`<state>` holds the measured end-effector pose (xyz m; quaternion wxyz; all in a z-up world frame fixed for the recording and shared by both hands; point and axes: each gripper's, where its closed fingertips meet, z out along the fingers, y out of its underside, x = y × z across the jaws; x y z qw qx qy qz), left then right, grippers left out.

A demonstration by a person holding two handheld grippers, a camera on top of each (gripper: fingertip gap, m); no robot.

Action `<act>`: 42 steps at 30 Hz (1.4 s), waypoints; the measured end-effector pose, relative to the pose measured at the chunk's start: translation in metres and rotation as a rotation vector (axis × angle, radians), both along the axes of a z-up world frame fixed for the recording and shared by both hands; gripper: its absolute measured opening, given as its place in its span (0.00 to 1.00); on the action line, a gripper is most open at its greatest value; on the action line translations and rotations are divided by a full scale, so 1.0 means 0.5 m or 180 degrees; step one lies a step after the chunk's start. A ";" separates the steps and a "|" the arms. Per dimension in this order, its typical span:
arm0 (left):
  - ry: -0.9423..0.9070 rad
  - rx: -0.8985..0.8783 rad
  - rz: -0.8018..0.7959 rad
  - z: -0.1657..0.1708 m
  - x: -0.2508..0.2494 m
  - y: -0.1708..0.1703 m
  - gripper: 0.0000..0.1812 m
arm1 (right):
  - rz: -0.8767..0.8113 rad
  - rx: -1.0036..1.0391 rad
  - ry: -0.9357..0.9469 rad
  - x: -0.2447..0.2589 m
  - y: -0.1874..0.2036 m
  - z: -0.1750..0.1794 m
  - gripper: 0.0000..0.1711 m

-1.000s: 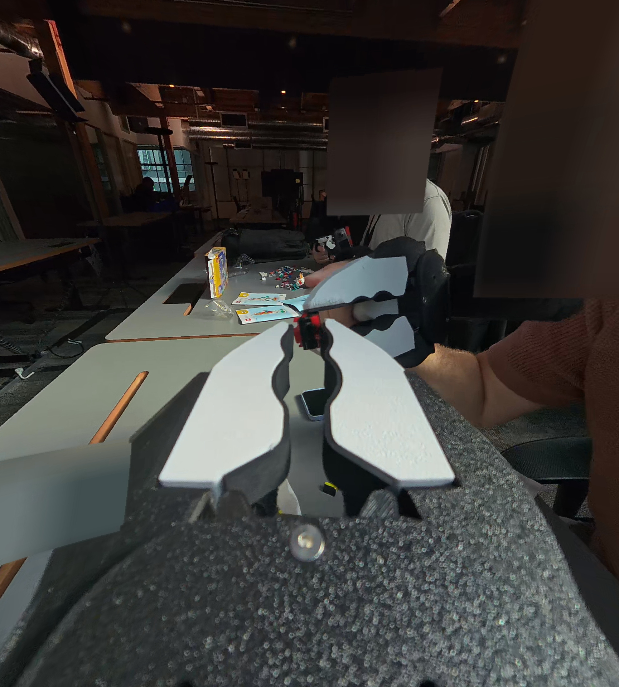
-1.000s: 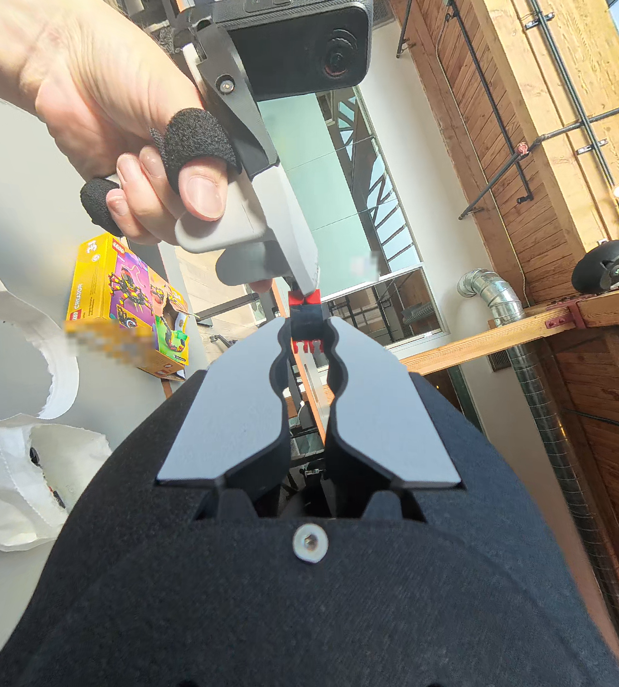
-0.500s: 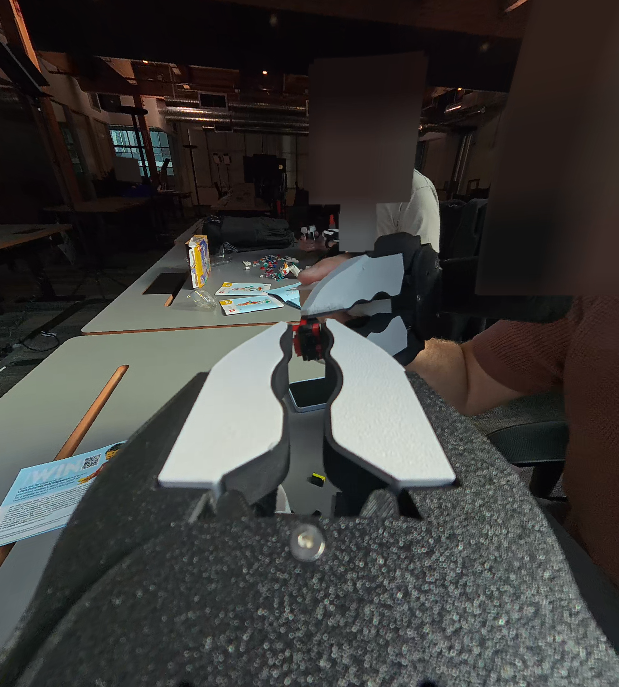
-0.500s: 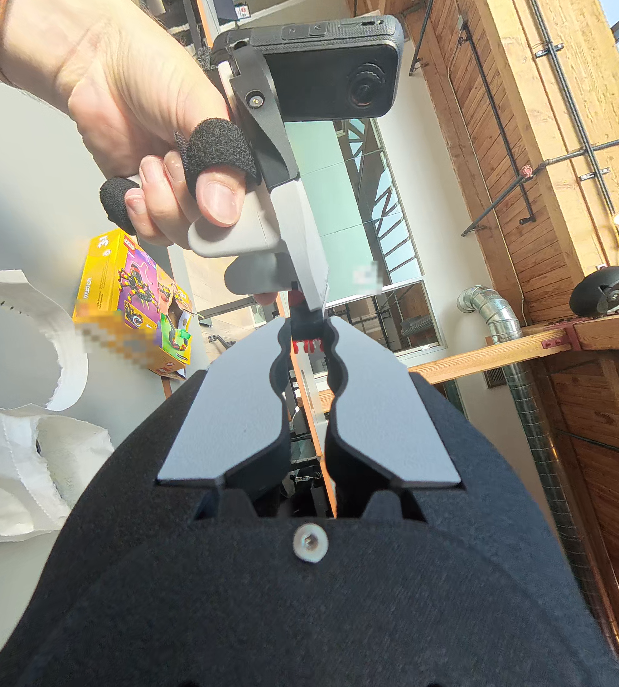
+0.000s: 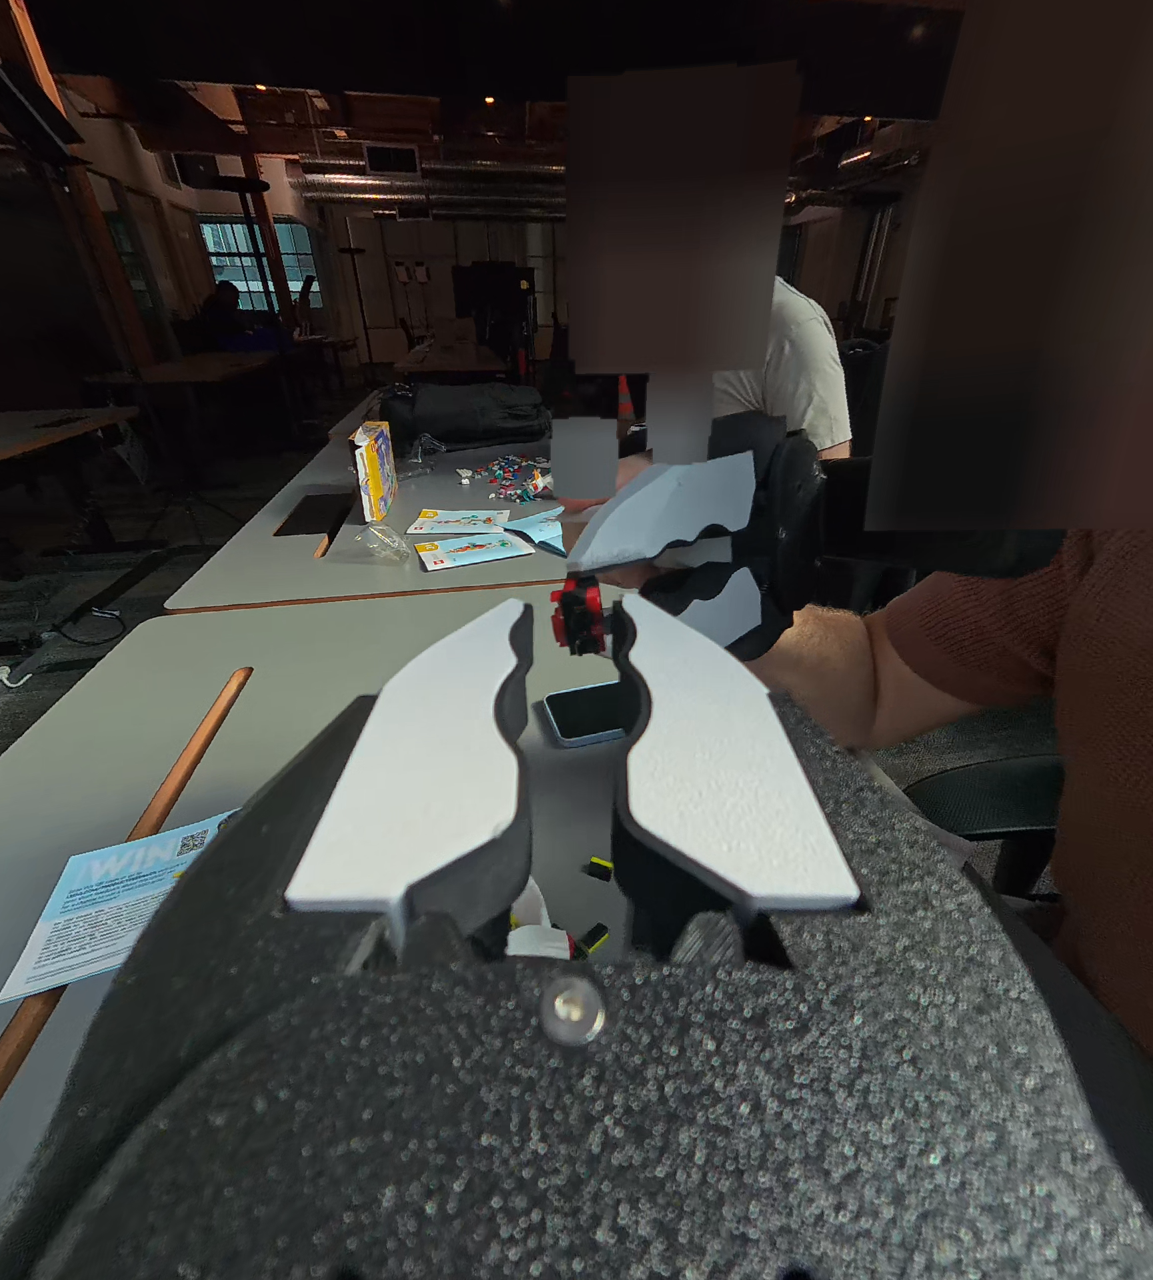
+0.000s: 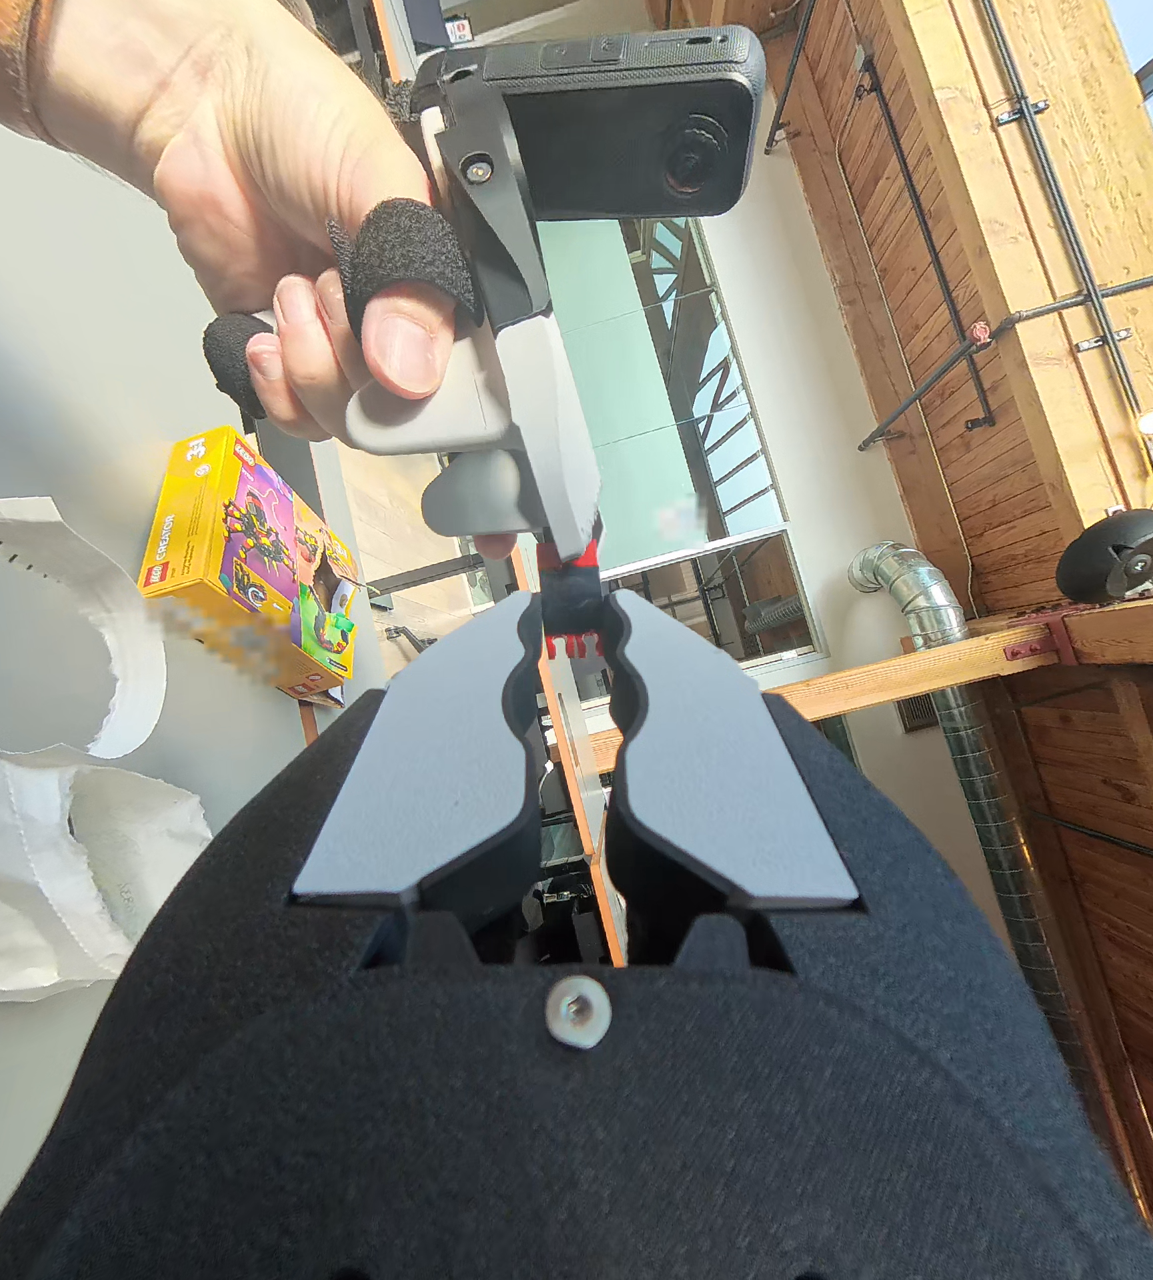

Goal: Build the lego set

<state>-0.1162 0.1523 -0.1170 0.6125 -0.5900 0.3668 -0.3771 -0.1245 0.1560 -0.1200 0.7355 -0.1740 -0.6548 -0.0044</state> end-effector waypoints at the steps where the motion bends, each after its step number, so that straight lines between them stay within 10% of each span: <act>1: 0.0019 -0.0008 -0.0015 -0.002 0.003 -0.001 0.12 | -0.0002 0.0026 0.0008 0.001 -0.001 0.001 0.09; 42: -0.1851 -0.0950 -0.0660 0.019 -0.001 0.030 0.07 | -0.0293 0.0829 0.0604 0.015 0.015 0.012 0.09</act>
